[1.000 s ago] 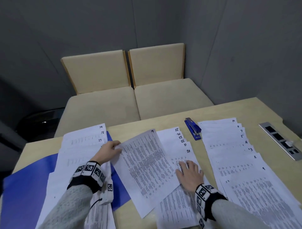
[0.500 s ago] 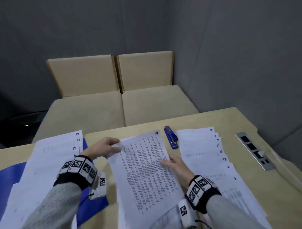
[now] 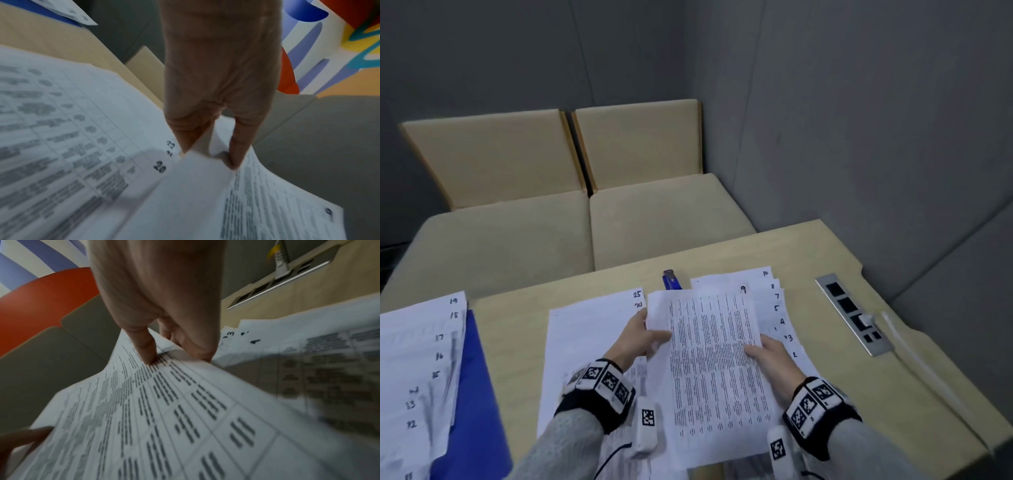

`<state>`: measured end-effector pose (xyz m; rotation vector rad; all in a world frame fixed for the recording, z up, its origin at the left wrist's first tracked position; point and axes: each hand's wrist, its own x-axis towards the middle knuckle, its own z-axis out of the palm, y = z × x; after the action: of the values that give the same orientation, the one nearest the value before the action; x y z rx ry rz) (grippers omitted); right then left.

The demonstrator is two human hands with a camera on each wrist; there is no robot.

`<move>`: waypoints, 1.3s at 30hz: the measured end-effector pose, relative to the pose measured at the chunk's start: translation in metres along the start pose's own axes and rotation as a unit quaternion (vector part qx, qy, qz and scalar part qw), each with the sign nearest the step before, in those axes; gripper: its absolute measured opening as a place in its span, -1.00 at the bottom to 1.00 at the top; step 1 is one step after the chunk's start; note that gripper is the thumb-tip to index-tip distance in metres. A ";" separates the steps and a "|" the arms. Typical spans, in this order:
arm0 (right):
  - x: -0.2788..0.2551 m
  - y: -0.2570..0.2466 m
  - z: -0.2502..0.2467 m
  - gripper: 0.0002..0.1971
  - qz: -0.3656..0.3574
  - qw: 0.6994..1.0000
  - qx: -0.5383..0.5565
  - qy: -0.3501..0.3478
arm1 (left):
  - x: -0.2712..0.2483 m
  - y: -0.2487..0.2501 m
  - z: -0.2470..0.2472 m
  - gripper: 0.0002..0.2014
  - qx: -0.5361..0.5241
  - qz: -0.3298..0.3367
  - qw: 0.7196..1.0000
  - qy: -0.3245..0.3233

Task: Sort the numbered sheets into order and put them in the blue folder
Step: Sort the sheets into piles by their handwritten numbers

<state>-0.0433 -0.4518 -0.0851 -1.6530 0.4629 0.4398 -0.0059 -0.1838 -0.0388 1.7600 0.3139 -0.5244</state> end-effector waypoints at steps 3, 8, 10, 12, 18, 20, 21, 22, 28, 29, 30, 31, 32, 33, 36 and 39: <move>0.027 -0.011 -0.029 -0.77 -0.016 0.997 -0.020 0.067 | 0.009 -0.001 0.020 -0.60 0.084 0.047 0.993 0.062; 0.094 -0.047 -0.087 -0.61 -0.027 0.955 -0.156 0.251 | 0.014 0.008 0.033 -0.66 0.188 0.102 0.970 0.115; 0.115 -0.050 -0.093 -0.57 -0.011 0.958 -0.185 0.219 | 0.018 0.007 0.034 -0.69 0.205 0.112 0.964 0.128; 0.129 -0.050 -0.093 -0.56 -0.014 0.963 -0.185 0.196 | 0.023 0.007 0.034 -0.74 0.210 0.112 0.961 0.138; 0.142 -0.043 -0.087 -0.82 -0.026 0.971 -0.119 0.204 | 0.028 0.007 0.025 -0.78 0.183 0.133 0.962 0.156; 0.140 -0.041 -0.087 -0.87 -0.039 0.973 -0.118 0.196 | 0.027 0.010 0.018 -0.83 0.180 0.140 0.960 0.160; 0.138 -0.040 -0.088 -0.92 -0.044 0.974 -0.112 0.193 | 0.028 0.013 0.014 -0.84 0.168 0.152 0.960 0.163; 0.135 -0.039 -0.090 -0.94 -0.053 0.976 -0.101 0.184 | 0.028 0.018 0.009 -0.83 0.146 0.169 0.960 0.171; 0.100 -0.041 -0.097 -0.79 -0.097 0.988 -0.001 0.122 | 0.034 0.080 -0.023 -0.73 -0.007 0.305 0.912 0.274; 0.095 -0.041 -0.098 -0.79 -0.097 0.988 0.017 0.122 | 0.037 0.090 -0.029 -0.75 -0.026 0.322 0.900 0.292; 0.091 -0.041 -0.100 -0.78 -0.099 0.987 0.041 0.122 | 0.040 0.099 -0.034 -0.78 -0.044 0.335 0.888 0.312; 0.087 -0.040 -0.102 -0.77 -0.098 0.985 0.067 0.122 | 0.044 0.108 -0.037 -0.80 -0.060 0.347 0.876 0.331; 0.085 -0.040 -0.104 -0.75 -0.093 0.984 0.093 0.122 | 0.049 0.115 -0.039 -0.80 -0.075 0.354 0.867 0.343; 0.082 -0.041 -0.106 -0.74 -0.086 0.982 0.112 0.124 | 0.053 0.122 -0.040 -0.79 -0.093 0.359 0.861 0.348; 0.072 -0.045 -0.112 -0.72 -0.060 0.976 0.163 0.131 | 0.067 0.132 -0.035 -0.76 -0.143 0.342 0.863 0.343; 0.065 -0.044 -0.119 -0.71 -0.051 0.965 0.229 0.119 | 0.084 0.126 -0.023 -0.74 -0.163 0.306 0.888 0.302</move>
<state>0.0380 -0.5681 -0.0676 -1.2735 0.6042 0.0452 0.1299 -0.1989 0.0292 1.5389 0.2356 0.5236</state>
